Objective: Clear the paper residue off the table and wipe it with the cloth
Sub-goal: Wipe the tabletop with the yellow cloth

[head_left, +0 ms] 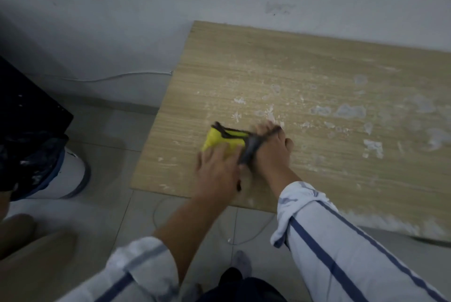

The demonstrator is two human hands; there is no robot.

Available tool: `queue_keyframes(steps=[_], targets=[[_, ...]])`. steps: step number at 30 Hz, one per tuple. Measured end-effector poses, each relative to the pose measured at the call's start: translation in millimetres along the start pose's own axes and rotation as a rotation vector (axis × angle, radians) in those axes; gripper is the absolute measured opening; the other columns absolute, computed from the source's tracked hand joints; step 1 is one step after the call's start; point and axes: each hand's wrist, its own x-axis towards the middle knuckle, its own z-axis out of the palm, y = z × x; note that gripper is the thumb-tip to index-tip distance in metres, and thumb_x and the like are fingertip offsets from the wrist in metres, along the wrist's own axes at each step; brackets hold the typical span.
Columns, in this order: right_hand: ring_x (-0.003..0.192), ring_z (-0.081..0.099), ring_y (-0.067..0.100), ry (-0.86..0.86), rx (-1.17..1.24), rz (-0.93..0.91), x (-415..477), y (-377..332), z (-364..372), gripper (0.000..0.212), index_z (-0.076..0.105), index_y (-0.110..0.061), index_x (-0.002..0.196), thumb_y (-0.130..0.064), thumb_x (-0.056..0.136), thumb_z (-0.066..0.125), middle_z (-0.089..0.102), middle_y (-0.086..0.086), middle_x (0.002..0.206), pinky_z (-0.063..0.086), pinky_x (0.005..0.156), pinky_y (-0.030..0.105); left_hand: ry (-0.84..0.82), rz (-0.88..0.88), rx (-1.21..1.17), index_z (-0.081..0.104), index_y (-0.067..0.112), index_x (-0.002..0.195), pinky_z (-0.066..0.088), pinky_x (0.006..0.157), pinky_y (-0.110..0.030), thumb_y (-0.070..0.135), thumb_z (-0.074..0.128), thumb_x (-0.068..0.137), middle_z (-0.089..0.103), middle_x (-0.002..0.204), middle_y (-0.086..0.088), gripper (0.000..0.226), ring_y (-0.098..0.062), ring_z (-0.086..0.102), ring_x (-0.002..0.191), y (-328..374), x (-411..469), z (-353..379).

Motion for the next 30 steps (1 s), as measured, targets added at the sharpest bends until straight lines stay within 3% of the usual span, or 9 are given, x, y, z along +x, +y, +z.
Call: queue_keyframes(steps=[3,6,10,12,15,18,21,25,30], targets=[[0.143,0.002,0.022,-0.010,-0.004,0.027,-19,-5,4,0.049,0.026,-0.025,0.142,-0.018,0.094,0.035,0.009,-0.002,0.156,0.008,0.114,0.043,-0.089,0.020,0.021,0.063,0.033,0.112,0.047,0.080,-0.044,0.042,0.045,0.075,0.061,0.111,0.000,0.042,-0.027,0.053,0.094,-7,-32,5],[0.143,0.009,0.024,0.063,-0.003,0.007,-33,-7,12,0.043,0.033,-0.021,0.139,-0.025,0.096,0.033,0.018,0.002,0.155,0.013,0.112,0.047,-0.017,-0.195,0.039,0.058,0.033,0.122,0.035,0.094,-0.046,0.042,0.038,0.084,0.054,0.125,-0.002,0.043,-0.033,0.048,0.109,-58,-27,-5],[0.143,0.010,0.026,0.063,-0.033,0.015,-42,-8,15,0.042,0.034,-0.021,0.138,-0.025,0.096,0.033,0.019,0.004,0.155,0.013,0.112,0.048,0.090,-0.491,0.004,0.059,0.023,0.124,0.025,0.101,-0.041,0.037,0.049,0.092,0.047,0.131,-0.007,0.036,-0.035,0.037,0.117,-117,-3,-32],[0.142,0.010,0.026,0.066,-0.022,0.010,-46,-12,17,0.040,0.036,-0.021,0.136,-0.024,0.096,0.034,0.021,0.004,0.153,0.012,0.111,0.047,0.114,-0.451,-0.020,0.059,0.021,0.122,0.025,0.101,-0.040,0.038,0.044,0.094,0.049,0.131,-0.008,0.036,-0.034,0.038,0.120,-105,5,-34],[0.142,0.009,0.026,0.048,-0.001,0.024,-50,-19,19,0.042,0.033,-0.017,0.138,-0.021,0.096,0.031,0.020,0.005,0.153,0.011,0.112,0.047,0.046,-0.193,-0.060,0.055,0.026,0.126,0.028,0.099,-0.042,0.044,0.030,0.088,0.051,0.129,-0.006,0.049,-0.032,0.044,0.117,-51,-10,-22],[0.143,0.006,0.024,-0.004,-0.034,0.074,-51,-19,20,0.048,0.027,-0.018,0.143,-0.022,0.096,0.033,0.015,0.003,0.155,0.009,0.113,0.046,-0.049,0.021,0.004,0.059,0.028,0.118,0.039,0.092,-0.045,0.046,0.036,0.083,0.056,0.120,-0.003,0.045,-0.031,0.052,0.107,-33,-44,-7],[0.142,0.008,0.025,0.035,-0.010,0.019,-54,-16,21,0.040,0.035,-0.022,0.137,-0.027,0.098,0.031,0.019,0.002,0.154,0.011,0.112,0.047,0.045,-0.089,-0.024,0.064,0.023,0.115,0.043,0.092,-0.047,0.043,0.039,0.085,0.060,0.120,-0.006,0.045,-0.035,0.056,0.107,-73,-51,-8],[0.142,0.010,0.027,0.048,-0.004,0.038,-56,-18,18,0.040,0.036,-0.019,0.136,-0.027,0.098,0.031,0.020,0.005,0.154,0.012,0.112,0.049,0.057,-0.386,-0.068,0.055,0.021,0.129,0.023,0.109,-0.044,0.037,0.046,0.094,0.044,0.139,-0.008,0.039,-0.033,0.033,0.131,-107,-35,-18],[0.134,0.032,0.025,0.348,0.238,-0.087,-70,-51,19,0.035,0.051,-0.017,0.126,-0.017,0.092,0.044,0.042,0.006,0.142,0.022,0.105,0.043,-0.039,-0.063,-0.298,0.049,0.011,0.135,0.029,0.104,-0.035,0.038,0.035,0.096,0.047,0.139,-0.013,0.049,-0.031,0.042,0.127,-32,-19,-11]])
